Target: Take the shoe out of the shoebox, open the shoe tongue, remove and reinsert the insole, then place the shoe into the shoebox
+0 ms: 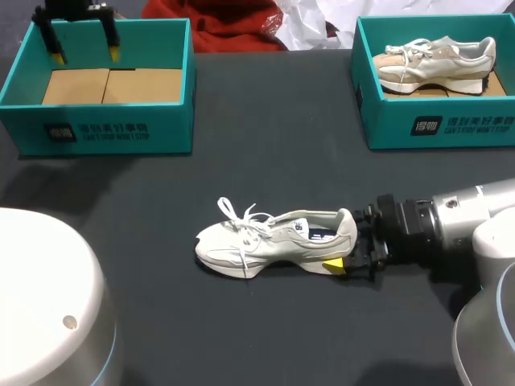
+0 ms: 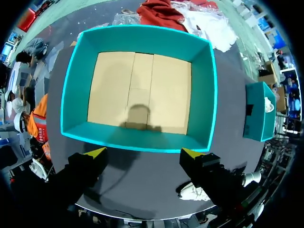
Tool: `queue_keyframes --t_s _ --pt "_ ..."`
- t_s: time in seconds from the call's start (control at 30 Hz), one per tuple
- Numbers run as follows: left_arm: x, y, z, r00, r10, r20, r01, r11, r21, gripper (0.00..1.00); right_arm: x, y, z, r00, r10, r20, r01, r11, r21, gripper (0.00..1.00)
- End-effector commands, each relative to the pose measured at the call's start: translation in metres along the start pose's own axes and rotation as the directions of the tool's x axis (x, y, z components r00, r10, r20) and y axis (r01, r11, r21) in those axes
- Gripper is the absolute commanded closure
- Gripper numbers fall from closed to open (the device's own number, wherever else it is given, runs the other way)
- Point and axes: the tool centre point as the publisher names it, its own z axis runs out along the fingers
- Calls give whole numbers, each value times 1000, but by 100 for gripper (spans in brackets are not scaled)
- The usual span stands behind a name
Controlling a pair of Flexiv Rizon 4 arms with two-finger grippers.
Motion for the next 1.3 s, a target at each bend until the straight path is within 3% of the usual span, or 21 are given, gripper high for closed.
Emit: queue_keyframes --t_s 0.03,0.17,0.3,0.6,0.73,1.13,1.3 --pt "22 34 4 999 -33 10 32 999 17 0 2 1 2 1000 0 2 0 1000 3 100" --pt "47 63 0 1000 -23 1 23 1000 16 0 2 1 2 1000 0 2 0 1000 3 100" --pt "85 92 -6 999 -20 24 20 999 27 0 2 1 2 1000 0 2 0 1000 3 100" --pt "139 125 -14 999 30 35 -31 999 33 0 2 1 2 1000 0 2 0 1000 3 100" --pt "146 127 -15 998 60 35 -60 998 18 0 2 1 2 1000 0 2 0 1000 3 100" --pt "146 127 -15 998 60 35 -60 998 18 0 2 1 2 1000 0 2 0 1000 3 100" --pt "181 153 -3 992 126 26 -127 991 40 0 2 1 2 1000 0 2 0 1000 3 100"
